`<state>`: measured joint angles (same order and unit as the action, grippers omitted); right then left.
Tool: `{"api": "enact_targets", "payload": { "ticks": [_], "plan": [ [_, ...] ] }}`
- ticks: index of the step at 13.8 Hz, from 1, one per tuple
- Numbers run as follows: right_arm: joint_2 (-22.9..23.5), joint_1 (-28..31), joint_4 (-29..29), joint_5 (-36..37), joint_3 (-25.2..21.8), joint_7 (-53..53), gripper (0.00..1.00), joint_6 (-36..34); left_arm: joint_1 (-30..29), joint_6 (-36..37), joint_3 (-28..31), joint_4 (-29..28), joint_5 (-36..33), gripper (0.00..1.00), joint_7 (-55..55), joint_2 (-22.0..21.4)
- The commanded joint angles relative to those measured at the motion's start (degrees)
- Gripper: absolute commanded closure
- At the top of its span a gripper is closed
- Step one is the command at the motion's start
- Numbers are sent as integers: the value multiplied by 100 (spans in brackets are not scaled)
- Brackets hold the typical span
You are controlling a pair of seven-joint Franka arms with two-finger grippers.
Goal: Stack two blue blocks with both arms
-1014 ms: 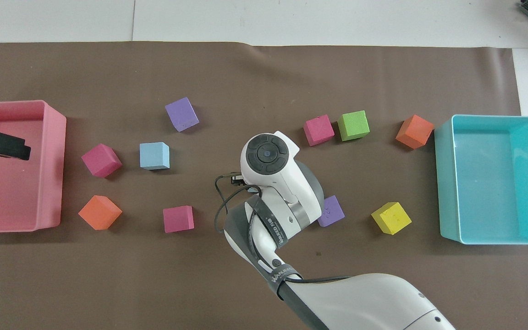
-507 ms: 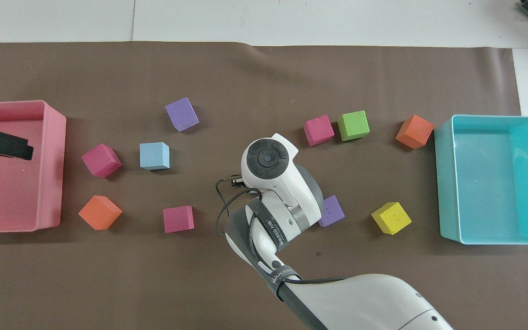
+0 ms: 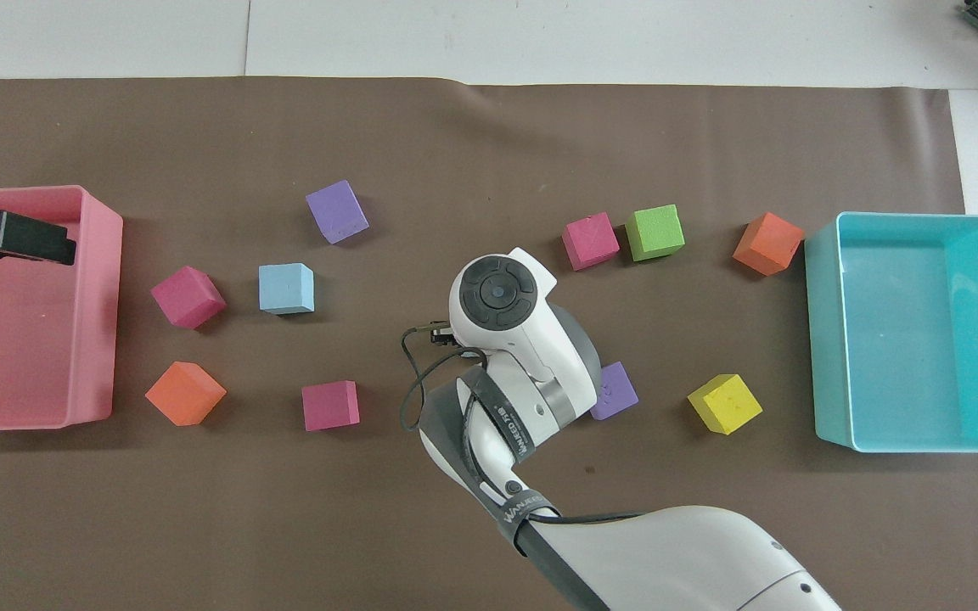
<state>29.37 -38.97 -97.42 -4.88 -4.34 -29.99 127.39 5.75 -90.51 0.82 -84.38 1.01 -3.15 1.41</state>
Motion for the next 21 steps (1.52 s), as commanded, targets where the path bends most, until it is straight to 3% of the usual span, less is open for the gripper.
{"api": "enact_targets", "payload": {
  "ticks": [1, 7, 12, 15, 21],
  "plan": [
    [-107, 56, -111, 48, 21, -86, 0, 119, -3, -326, -21, -9, 74, 0, 209, 254],
    [-712, 424, -102, 48, -50, -8, 0, -21, 14, -1169, -29, -174, 48, 0, 323, 791],
    [-1652, 1206, -102, 13, -41, 580, 0, -1065, 444, -2539, -29, -1482, 48, 0, 991, 791],
    [-1952, 1690, -93, 48, -58, 1002, 0, -1593, 603, -3348, -29, -2195, 57, 0, 1245, 914],
    [-2751, 2832, -41, 110, -58, 1793, 0, -2709, 919, -4516, -29, -2908, 57, 0, 1360, 1204]
  ]
}}
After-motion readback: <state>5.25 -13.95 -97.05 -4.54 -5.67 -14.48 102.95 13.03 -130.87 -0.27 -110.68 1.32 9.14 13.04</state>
